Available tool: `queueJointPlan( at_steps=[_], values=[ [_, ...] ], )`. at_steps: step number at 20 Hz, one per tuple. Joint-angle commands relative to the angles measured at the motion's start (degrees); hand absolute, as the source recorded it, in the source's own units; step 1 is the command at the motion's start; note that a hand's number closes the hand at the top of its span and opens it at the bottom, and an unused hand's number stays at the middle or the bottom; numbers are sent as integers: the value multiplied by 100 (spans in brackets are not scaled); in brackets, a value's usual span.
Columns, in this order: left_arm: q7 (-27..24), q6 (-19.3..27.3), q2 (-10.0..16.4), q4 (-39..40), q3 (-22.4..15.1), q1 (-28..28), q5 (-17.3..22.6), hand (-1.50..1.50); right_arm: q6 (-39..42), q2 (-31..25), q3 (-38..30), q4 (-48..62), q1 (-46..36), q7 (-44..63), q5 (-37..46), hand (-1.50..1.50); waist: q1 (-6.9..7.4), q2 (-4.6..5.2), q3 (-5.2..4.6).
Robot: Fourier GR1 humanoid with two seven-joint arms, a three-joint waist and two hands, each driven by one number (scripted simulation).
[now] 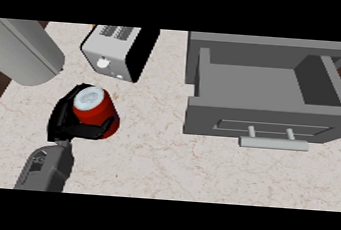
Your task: Pick up the can, place it into the drawer and close the drawer
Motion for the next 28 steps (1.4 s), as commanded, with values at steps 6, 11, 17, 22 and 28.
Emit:
queueJointPlan(
  at_steps=[6, 11, 17, 22, 28],
  values=[
    [1301, 601, -206, -1558, -742, -317, -190, 150, 28, -51, -207, -331, 140, 161, -265, -150, -21, -4, 0],
    [2164, 1462, -310, -1929, -1553, -976, -110, 150, -344, 66, 572, -309, 317, -106, 352, -150, -47, 0, 0],
    [3017, 1743, -312, -1870, -1748, -1931, -180, 150, -8, -184, -204, -165, -6, 141, -322, -150, -59, 6, 0],
    [3516, 2397, -313, -1849, -2296, -2657, -345, 150, -226, -132, -218, -124, -286, 368, -272, -150, -53, 6, 0],
    [3729, 3004, -313, -929, -2523, -3968, -81, 150, -77, -159, -146, -1, -354, 286, -240, -150, -95, 17, 0]
  ],
)
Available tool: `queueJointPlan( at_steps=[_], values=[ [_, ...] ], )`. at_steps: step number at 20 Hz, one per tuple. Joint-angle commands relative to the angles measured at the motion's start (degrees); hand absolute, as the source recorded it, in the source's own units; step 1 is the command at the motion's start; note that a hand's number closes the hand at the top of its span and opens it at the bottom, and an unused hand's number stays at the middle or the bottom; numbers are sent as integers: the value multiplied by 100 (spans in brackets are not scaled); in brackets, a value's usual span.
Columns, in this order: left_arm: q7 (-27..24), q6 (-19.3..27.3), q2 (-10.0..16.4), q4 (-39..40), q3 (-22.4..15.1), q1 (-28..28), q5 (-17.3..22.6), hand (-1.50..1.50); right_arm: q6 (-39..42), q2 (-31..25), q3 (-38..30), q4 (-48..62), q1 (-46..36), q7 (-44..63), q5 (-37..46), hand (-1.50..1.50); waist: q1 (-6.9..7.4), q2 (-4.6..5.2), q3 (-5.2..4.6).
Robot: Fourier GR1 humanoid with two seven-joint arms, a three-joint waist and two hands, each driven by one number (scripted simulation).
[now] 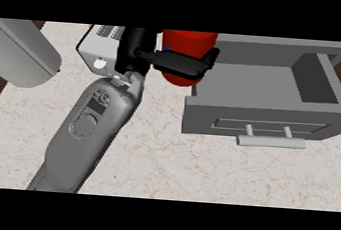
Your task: Pick up the can, place it into the drawer and close the drawer
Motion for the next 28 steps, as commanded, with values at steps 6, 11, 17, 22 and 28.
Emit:
queueJointPlan(
  at_steps=[6, 11, 17, 22, 28],
  values=[
    [219, 868, -1, 1213, -561, -1556, 538, 150, -32, -115, -106, 100, -240, 170, 68, -150, -46, 8, 0],
    [18, 656, -1, 2252, -156, -2383, 744, 150, 40, 178, 256, -44, 50, -54, 404, -150, -64, 20, 0],
    [-428, 753, -1, 3355, -181, -3083, 1078, 150, -33, 18, 152, 131, -310, 34, 439, -150, -92, 39, 2],
    [-680, 1142, -1, 3906, -910, -3349, 1704, 150, -12, -131, -50, 138, -527, 267, 64, -150, -278, 68, 8],
    [-1110, 1049, -1, 4555, -1058, -3487, 2047, 150, -151, 109, 251, 405, -707, -12, 453, -150, -319, 102, 10]
  ],
)
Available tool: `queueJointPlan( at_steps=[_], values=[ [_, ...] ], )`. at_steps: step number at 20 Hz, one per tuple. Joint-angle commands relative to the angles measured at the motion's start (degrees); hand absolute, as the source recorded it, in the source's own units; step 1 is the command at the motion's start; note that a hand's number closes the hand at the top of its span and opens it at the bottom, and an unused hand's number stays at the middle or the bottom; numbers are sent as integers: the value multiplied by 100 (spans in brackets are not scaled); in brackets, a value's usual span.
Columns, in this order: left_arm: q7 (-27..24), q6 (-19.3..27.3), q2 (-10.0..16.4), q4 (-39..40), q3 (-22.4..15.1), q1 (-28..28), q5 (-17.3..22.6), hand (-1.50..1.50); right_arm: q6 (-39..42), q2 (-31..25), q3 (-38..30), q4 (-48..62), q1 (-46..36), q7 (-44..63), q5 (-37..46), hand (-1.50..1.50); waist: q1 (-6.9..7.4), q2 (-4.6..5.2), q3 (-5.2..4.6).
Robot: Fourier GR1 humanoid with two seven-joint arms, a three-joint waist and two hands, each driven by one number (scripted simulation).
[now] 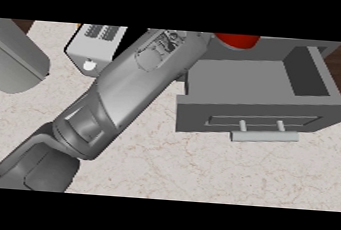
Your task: Pick up the can, place it into the drawer and close the drawer
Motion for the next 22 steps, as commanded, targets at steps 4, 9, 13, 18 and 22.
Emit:
queueJointPlan(
  at_steps=[4, 9, 13, 18, 22],
  values=[
    [-261, 74, 0, 412, -585, -5, 610, 150, -16, -86, -62, 395, -268, -164, 99, -150, -66, 16, 3],
    [-697, 444, 0, 605, -917, 117, 787, 150, -39, -185, -109, 168, -391, 167, -65, -150, -184, 47, 4],
    [-583, 658, 0, 609, -1270, 3, 963, 150, -26, -157, 4, 164, -412, 154, 9, -150, -233, 37, 6],
    [-900, 695, 0, 904, -1449, 114, 1030, 150, -78, -160, -10, 381, -597, 24, 80, -150, -341, 103, 11],
    [-1013, 537, 0, 1063, -1625, 160, 1055, 150, -187, -80, 141, 129, -622, 244, 165, -150, -275, 81, 3]
  ],
)
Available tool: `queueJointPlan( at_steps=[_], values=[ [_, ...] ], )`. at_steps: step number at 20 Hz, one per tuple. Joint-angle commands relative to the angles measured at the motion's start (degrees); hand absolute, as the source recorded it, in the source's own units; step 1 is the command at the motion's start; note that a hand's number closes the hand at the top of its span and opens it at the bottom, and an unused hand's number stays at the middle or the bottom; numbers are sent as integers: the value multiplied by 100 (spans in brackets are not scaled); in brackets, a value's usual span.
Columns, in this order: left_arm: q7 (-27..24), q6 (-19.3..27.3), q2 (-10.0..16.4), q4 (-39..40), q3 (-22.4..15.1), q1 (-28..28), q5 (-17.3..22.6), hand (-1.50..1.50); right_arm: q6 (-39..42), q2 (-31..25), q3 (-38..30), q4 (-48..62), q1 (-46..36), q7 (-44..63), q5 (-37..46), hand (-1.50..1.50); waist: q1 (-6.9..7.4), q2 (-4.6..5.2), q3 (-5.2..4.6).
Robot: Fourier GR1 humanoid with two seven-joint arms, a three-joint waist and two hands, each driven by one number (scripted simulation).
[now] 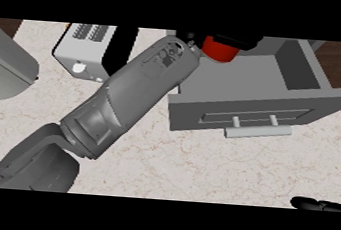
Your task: Pick up the can, place it into the drawer and close the drawer
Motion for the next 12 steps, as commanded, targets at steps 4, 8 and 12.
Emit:
queueJointPlan(
  at_steps=[4, 8, 12],
  values=[
    [-64, 180, 0, 349, -131, -145, 172, -150, -36, 78, 191, 30, -86, -36, 156, -150, -90, 44, 2],
    [-103, 326, 0, 397, -197, -85, 278, -150, -1, 108, 229, 64, 5, -121, 185, -150, -88, 38, 1],
    [-209, 627, 0, 227, -421, 137, 347, -150, -8, -18, 116, 65, -184, 10, 83, -150, -95, 34, 0]
  ],
)
